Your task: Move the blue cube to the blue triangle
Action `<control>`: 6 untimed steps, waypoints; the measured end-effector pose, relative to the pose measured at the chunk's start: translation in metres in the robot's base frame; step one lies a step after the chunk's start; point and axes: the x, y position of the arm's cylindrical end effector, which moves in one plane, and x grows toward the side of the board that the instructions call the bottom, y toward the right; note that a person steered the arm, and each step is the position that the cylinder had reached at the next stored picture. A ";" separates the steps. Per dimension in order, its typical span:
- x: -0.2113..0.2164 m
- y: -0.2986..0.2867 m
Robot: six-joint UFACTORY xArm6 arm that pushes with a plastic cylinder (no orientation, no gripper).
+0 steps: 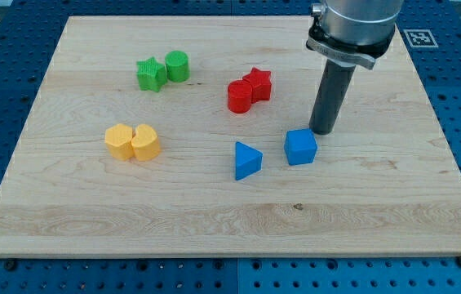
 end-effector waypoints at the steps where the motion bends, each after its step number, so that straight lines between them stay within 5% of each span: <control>1: 0.007 0.000; 2: 0.042 0.000; 6: 0.052 -0.053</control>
